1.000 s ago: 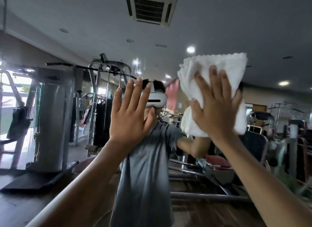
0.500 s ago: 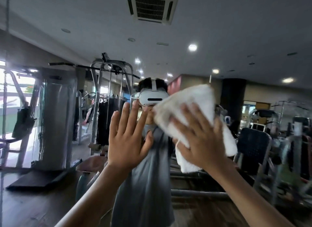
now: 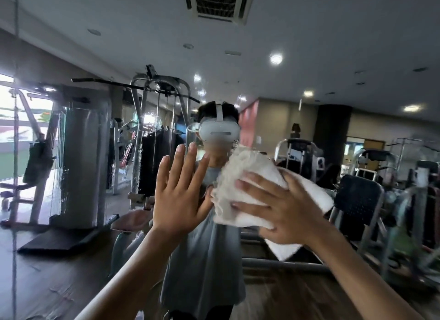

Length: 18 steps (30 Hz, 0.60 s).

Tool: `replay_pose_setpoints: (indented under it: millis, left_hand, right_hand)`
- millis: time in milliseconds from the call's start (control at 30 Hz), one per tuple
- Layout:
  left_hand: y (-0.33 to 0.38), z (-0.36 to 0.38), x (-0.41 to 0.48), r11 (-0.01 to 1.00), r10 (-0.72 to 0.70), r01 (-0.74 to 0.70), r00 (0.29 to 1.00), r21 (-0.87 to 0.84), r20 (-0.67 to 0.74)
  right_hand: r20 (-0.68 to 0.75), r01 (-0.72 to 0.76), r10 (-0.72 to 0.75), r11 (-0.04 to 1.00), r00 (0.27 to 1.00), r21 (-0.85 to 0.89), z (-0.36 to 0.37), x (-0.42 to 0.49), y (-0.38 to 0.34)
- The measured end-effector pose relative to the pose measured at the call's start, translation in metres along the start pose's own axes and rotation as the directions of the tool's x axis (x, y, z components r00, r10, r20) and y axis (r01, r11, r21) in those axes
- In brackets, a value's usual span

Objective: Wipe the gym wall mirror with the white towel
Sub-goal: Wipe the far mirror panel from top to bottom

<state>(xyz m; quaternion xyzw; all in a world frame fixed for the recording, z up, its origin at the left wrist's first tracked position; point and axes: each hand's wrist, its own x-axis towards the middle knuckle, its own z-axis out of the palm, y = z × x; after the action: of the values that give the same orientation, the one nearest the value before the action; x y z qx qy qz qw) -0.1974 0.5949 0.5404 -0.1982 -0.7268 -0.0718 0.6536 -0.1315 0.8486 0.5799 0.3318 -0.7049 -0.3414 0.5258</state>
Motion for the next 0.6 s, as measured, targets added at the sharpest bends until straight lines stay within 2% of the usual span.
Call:
replay_pose_setpoints:
  millis: [33,67,100,167,200,233,267,333,367,400,433,467,500,533,600]
  left_hand:
    - [0.001,0.000,0.000,1.000,-0.010,0.010,1.000,0.003,-0.009]
    - [0.001,0.000,0.000,1.000,-0.020,0.021,1.000,0.007,-0.020]
    - [0.002,-0.001,0.000,1.000,-0.024,0.024,0.999,0.009,-0.031]
    - [0.002,-0.002,0.002,1.000,-0.018,0.018,0.999,0.006,-0.046]
    - [0.002,-0.001,0.003,1.000,-0.017,0.017,0.999,0.004,-0.051]
    - [0.002,-0.001,0.002,1.000,-0.023,0.023,0.998,0.003,-0.052]
    - [0.003,0.000,0.000,1.000,-0.030,0.030,0.998,0.001,-0.048]
    - [0.005,0.000,-0.013,1.000,-0.028,0.028,0.999,-0.005,-0.033]
    - [0.007,0.001,-0.022,1.000,-0.022,0.022,0.999,-0.006,-0.025]
    - [0.010,0.002,-0.033,1.000,-0.019,0.019,1.000,-0.003,-0.014]
    - [0.012,0.003,-0.043,1.000,-0.023,0.023,1.000,0.000,-0.011]
    - [0.014,0.003,-0.049,0.999,-0.032,0.032,0.999,0.002,-0.018]
    - [0.016,0.004,-0.052,0.999,-0.040,0.040,0.999,-0.001,-0.031]
    - [0.017,0.004,-0.052,0.999,-0.044,0.044,0.998,-0.004,-0.041]
    - [0.017,0.005,-0.049,0.999,-0.041,0.041,0.998,-0.005,-0.050]
  right_hand:
    - [-0.007,-0.003,0.003,1.000,1.000,0.001,-0.001,-0.003,0.015]
    - [-0.037,-0.113,0.113,0.994,0.993,-0.001,-0.002,-0.003,0.026]
    - [-0.087,-0.302,0.302,0.953,0.949,0.006,-0.004,0.001,0.031]
    - [-0.190,-0.633,0.632,0.771,0.751,0.065,-0.004,0.015,0.014]
    - [-0.199,-0.710,0.710,0.700,0.676,0.085,-0.001,0.021,-0.004]
    - [-0.183,-0.714,0.715,0.695,0.674,0.085,0.003,0.024,-0.023]
    - [-0.152,-0.640,0.641,0.766,0.752,0.065,0.008,0.021,-0.040]
    - [-0.062,-0.308,0.309,0.951,0.949,0.033,0.011,0.008,-0.053]
    - [-0.021,-0.147,0.147,0.989,0.989,0.028,0.009,0.002,-0.044]
    - [0.010,-0.039,0.039,0.999,0.999,0.031,0.006,-0.002,-0.032]
    - [0.029,0.007,-0.009,0.999,1.000,0.043,0.004,-0.002,-0.019]
    - [0.023,-0.022,0.021,0.999,1.000,0.044,0.002,-0.001,-0.005]
    - [-0.004,-0.135,0.135,0.990,0.991,0.031,-0.001,0.002,0.005]
    - [-0.053,-0.306,0.307,0.952,0.950,0.023,-0.003,0.006,0.008]
    - [-0.151,-0.613,0.614,0.788,0.775,0.054,-0.002,0.017,-0.007]
